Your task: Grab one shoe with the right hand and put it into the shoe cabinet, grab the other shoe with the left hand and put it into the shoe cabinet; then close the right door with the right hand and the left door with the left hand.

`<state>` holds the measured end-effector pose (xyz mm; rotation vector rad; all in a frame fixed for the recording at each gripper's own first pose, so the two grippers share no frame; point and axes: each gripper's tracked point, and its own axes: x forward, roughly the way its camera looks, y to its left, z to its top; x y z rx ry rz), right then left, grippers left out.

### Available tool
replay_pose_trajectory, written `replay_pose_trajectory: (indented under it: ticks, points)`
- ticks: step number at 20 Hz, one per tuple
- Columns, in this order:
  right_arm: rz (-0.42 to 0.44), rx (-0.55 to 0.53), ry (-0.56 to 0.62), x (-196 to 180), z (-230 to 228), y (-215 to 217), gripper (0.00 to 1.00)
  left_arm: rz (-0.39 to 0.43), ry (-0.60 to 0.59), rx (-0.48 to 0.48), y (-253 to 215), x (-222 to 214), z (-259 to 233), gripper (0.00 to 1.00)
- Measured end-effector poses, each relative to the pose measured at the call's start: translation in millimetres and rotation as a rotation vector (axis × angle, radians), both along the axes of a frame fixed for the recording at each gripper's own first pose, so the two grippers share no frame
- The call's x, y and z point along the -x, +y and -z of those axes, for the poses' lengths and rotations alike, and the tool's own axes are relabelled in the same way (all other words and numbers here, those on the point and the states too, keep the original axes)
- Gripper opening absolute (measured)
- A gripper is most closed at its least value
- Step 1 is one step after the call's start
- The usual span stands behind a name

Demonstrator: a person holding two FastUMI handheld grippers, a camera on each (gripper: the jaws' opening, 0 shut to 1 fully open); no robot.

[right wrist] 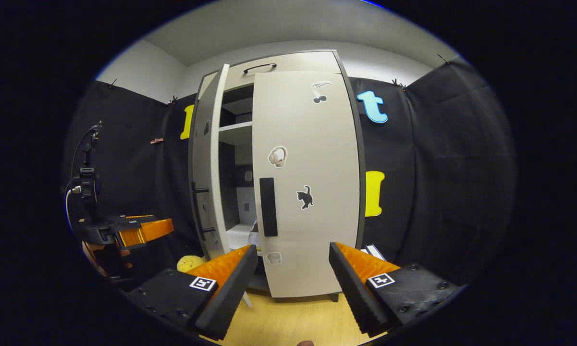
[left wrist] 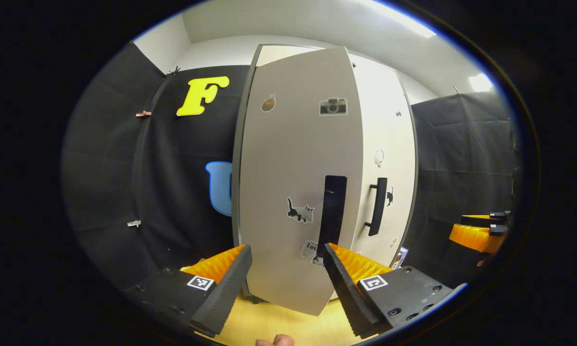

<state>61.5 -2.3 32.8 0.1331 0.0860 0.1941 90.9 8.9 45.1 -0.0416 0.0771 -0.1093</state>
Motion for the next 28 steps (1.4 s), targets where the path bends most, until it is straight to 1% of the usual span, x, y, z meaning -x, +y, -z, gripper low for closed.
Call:
replay_pose_trajectory:
  ticks: [6, 13, 21, 28]
  points:
    - [0.034, -0.004, -0.023, 5.2, -6.7, -4.3, 0.98, -0.009, -0.005, -0.009, -6.6, 16.7, -0.8, 0.94]
    - [0.018, -0.001, -0.031, 9.6, -9.7, 2.2, 0.98, -0.004, 0.000, -0.008, -10.6, 30.3, 0.0, 0.94]
    - [0.011, 0.010, -0.039, 13.3, -10.6, 6.9, 0.98, -0.006, -0.009, -0.005, -5.7, 33.8, -0.7, 0.94]
    - [0.037, 0.011, -0.042, 12.1, -9.6, 3.8, 0.98, -0.008, -0.014, -0.019, -5.9, 35.2, -2.0, 0.94]
